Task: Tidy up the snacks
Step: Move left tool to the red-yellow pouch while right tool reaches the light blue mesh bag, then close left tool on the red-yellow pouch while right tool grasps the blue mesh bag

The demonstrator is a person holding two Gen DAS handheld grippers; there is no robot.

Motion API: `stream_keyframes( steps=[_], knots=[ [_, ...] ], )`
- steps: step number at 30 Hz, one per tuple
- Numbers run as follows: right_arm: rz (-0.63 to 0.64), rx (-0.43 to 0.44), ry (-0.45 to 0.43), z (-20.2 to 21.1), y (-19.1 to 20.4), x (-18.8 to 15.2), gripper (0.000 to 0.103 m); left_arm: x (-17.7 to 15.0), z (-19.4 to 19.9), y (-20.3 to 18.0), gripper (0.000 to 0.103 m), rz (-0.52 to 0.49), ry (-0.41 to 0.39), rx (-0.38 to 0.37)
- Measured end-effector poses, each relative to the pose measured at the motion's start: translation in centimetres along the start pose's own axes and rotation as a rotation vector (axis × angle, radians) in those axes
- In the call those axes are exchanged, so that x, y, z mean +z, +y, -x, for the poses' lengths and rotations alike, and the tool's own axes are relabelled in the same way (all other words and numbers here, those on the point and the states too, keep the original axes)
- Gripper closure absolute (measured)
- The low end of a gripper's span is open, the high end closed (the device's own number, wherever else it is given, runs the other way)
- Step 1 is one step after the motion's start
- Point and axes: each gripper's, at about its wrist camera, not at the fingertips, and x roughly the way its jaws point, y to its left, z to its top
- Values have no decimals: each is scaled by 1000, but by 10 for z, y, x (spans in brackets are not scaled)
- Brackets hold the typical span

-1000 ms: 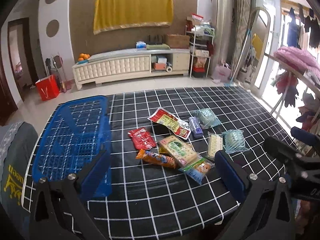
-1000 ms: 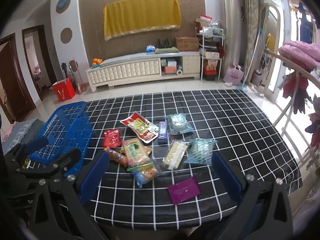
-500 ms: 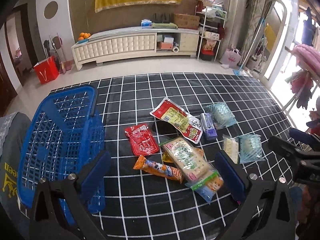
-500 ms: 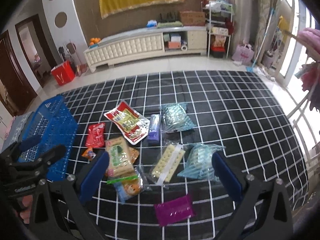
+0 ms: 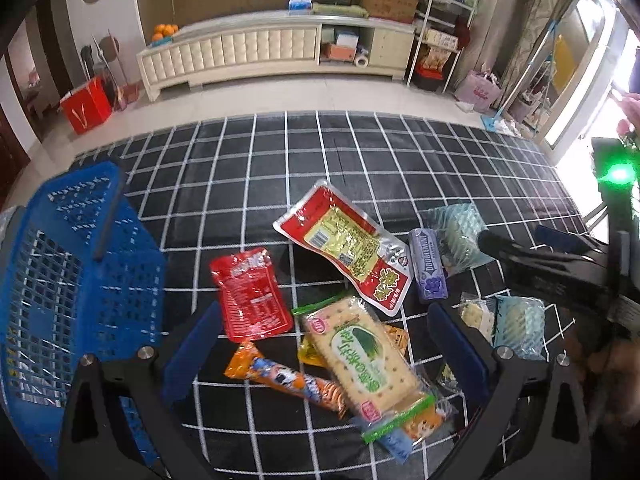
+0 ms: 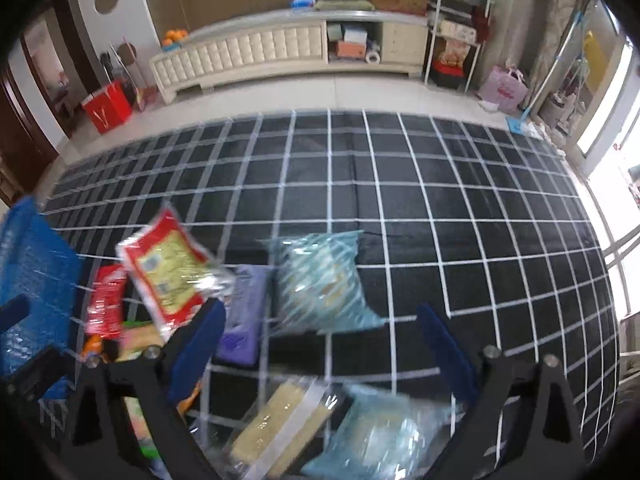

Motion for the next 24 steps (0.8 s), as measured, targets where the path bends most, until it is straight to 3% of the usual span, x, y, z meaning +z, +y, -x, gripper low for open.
stream_keyframes(
  steps=[5,9,11,15,24],
  knots=[
    [-5,3,66,-35,-8,7,16,8,-26,-1,3,32,52,9],
    [-8,49,103,-45,-9,5,31,12,-39,2,8,65,91,-25],
    [13,37,86,-42,-7,4,32,13,-45,6,12,94,112,-62],
    [-31,71,44,-31,-16,-1,38,17,-56,13,12,139,145,-64],
    [-102,129,-68,34,-40,-36,38,28,-100,29,12,287,251,-148]
  ],
)
